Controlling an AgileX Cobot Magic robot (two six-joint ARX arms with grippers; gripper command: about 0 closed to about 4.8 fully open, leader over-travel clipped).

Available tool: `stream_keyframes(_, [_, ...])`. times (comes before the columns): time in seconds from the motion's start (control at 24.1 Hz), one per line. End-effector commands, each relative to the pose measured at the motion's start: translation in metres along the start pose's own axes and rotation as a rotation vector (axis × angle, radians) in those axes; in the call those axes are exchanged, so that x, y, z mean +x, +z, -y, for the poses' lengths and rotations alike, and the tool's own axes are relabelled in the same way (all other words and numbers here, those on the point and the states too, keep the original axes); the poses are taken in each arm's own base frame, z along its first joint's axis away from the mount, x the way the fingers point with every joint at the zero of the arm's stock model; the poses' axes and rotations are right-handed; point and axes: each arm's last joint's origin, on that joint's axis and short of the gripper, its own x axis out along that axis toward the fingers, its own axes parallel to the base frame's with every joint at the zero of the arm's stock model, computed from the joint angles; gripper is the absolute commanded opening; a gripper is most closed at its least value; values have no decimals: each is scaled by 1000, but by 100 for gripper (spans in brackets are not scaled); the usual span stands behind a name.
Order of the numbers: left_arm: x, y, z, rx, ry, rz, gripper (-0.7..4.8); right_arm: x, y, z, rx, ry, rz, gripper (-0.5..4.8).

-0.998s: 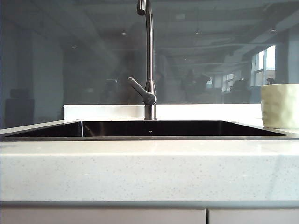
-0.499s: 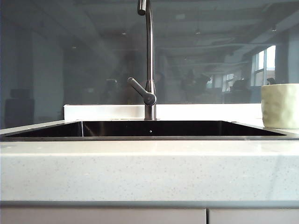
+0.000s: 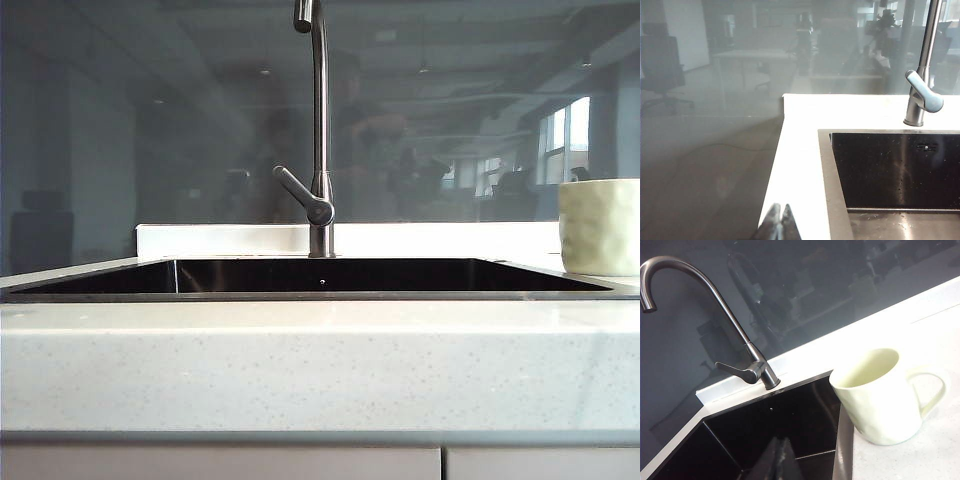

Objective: Pick up the mug next to the sink, go to the faucet to get some water, pour the water into the sink, and finally put the mug back to its place.

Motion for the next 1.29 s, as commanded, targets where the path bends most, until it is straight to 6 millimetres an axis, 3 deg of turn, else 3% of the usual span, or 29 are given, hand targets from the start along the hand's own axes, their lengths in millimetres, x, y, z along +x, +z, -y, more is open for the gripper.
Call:
stream_keyframes(0.04, [0,2,0,-2,2,8,-2,0,3,-2,-2,12,17,-6])
stream_keyframes(0.33, [0,2,0,-2,2,8,-3,0,3,-2,-3,12,17,-6])
stream_keyframes(0.54, [0,2,0,-2,2,8,-3,-2,0,0,-263,-36,6,-6])
stream_keyframes(0.75, [0,1,0,-2,2,7,-2,-8,-3,5,-337,-171,11,-6])
stream_keyframes(0.87, [0,1,0,-3,-2,0,-3,-7,-8,8,-439,-179,3,-6])
stream_keyframes(1.04, [0,0,0,-3,-3,-7,-3,-3,-22,11,-452,-127,26,-6])
stream_keyframes(1.29, [0,0,0,-3,-3,-7,-2,-3,-20,7,-462,-78,53,-6])
